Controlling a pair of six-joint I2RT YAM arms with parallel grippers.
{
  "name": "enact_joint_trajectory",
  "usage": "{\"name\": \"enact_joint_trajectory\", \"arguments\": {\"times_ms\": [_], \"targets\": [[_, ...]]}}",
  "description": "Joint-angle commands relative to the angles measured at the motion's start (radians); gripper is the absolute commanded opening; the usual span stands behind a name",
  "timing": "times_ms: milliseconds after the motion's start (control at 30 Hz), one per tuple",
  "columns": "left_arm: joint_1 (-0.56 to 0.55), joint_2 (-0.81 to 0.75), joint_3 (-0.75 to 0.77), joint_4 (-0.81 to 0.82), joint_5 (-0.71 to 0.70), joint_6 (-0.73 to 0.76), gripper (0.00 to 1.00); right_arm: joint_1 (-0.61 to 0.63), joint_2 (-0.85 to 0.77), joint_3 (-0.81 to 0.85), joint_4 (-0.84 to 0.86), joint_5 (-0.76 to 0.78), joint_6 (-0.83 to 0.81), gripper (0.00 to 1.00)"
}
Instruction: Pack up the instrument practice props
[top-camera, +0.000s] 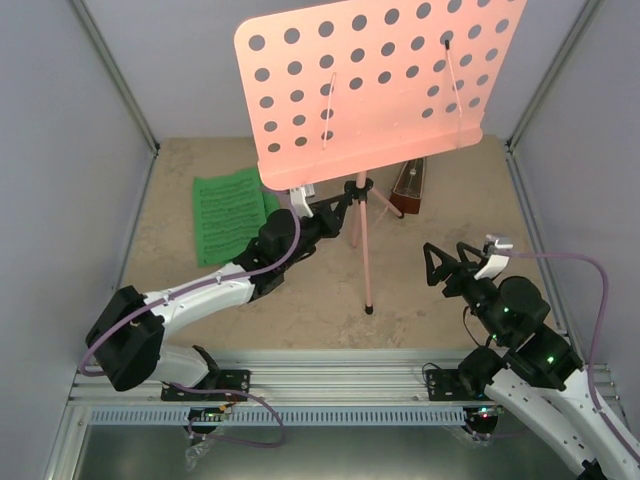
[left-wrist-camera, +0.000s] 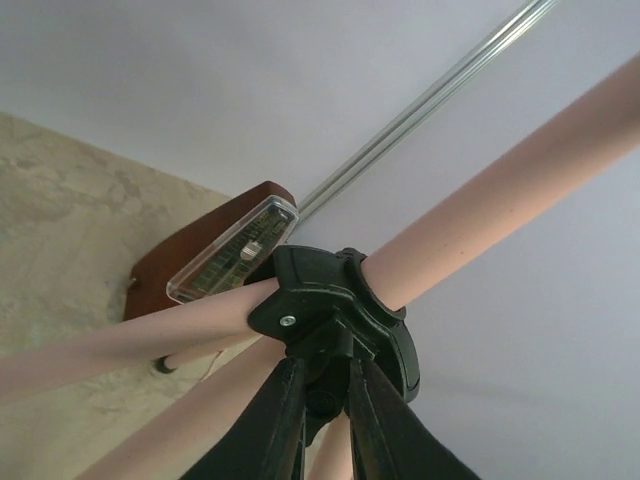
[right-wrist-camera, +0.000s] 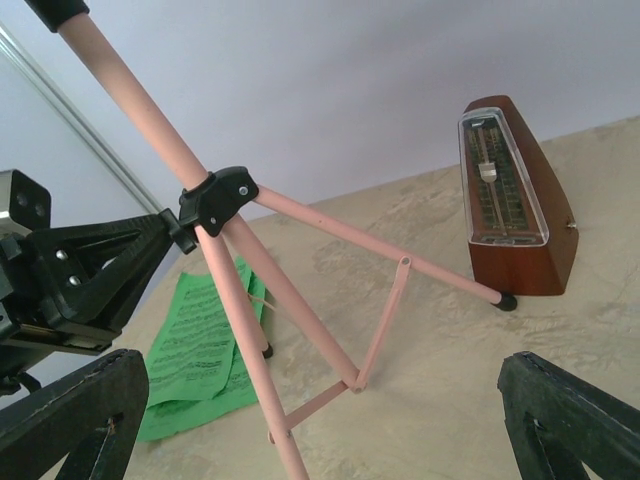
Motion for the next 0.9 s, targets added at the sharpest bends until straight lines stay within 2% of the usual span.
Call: {"name": "enact_joint_trajectory", "arguments": {"times_ms": [0,300,500,567,633,700,767,867], "targets": [[0.000,0.004,-0.046,-0.003,0.111,-0.217,0.14,-0.005,-0.019,-0.013,-0.006,0.031,0.019,0.98],[0.023,0.024,-0.105,0.158,0.174,-0.392,0.12,-0.004,-0.039,-0.010,-0.028,0.038,0.029,0.98],[0.039,0.034,-0.122,0.222,0.214,-0.451,0.13,-0.004,-0.062,-0.008,-0.043,0.048,0.035,0.98],[0.047,0.018,-0.133,0.219,0.208,-0.436,0.21,-0.004,-0.068,-0.006,-0.049,0.051,0.033,0.98],[0.057,-0.013,-0.160,0.228,0.190,-0.380,0.36,-0.004,-0.075,-0.004,-0.055,0.055,0.031,0.98],[0.062,-0.063,-0.187,0.212,0.155,-0.260,0.47,-0.004,-0.080,0.000,-0.062,0.060,0.027,0.98],[0.063,-0.118,-0.192,0.162,0.116,-0.078,0.56,-0.004,-0.089,-0.001,-0.068,0.070,0.025,0.98],[0.065,-0.162,-0.162,0.101,0.125,0.063,0.63,-0.005,-0.097,-0.007,-0.064,0.078,0.025,0.98]]}}
